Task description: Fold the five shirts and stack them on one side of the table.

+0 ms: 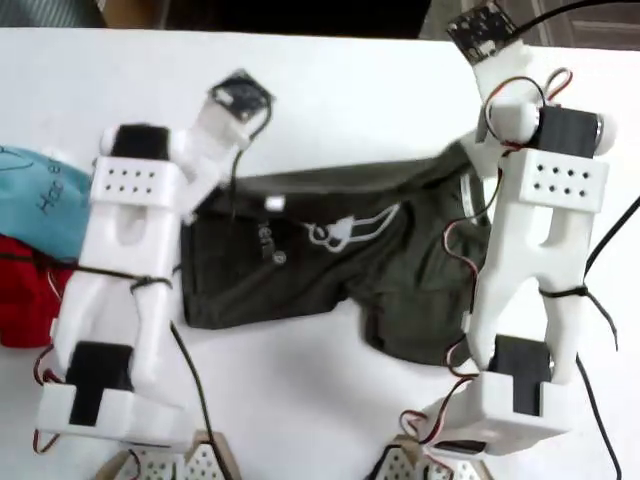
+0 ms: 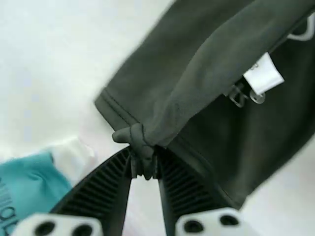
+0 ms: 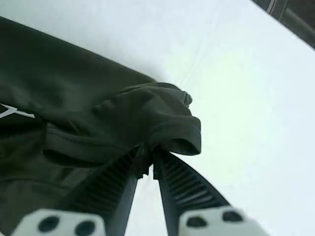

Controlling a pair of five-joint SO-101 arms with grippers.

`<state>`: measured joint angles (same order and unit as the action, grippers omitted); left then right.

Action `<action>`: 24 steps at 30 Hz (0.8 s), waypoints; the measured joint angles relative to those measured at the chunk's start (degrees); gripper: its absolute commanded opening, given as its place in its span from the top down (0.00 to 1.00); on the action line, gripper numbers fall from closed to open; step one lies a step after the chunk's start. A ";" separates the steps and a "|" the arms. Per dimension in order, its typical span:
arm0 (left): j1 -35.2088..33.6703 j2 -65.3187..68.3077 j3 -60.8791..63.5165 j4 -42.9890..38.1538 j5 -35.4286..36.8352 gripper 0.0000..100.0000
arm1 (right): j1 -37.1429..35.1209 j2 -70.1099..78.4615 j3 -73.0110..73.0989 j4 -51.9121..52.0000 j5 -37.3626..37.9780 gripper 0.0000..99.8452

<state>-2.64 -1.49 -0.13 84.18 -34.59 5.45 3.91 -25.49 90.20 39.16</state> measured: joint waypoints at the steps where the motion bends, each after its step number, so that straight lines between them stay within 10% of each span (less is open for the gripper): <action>1: 0.09 0.00 0.00 1.32 0.00 0.97 | 0.00 0.00 0.35 1.85 -0.18 0.98; 24: 0.18 0.00 27.52 -0.44 -2.64 0.97 | 2.29 -34.55 64.53 -14.86 1.41 0.98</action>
<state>-2.46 -1.49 27.38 83.74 -37.23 7.74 -30.64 39.03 75.34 40.57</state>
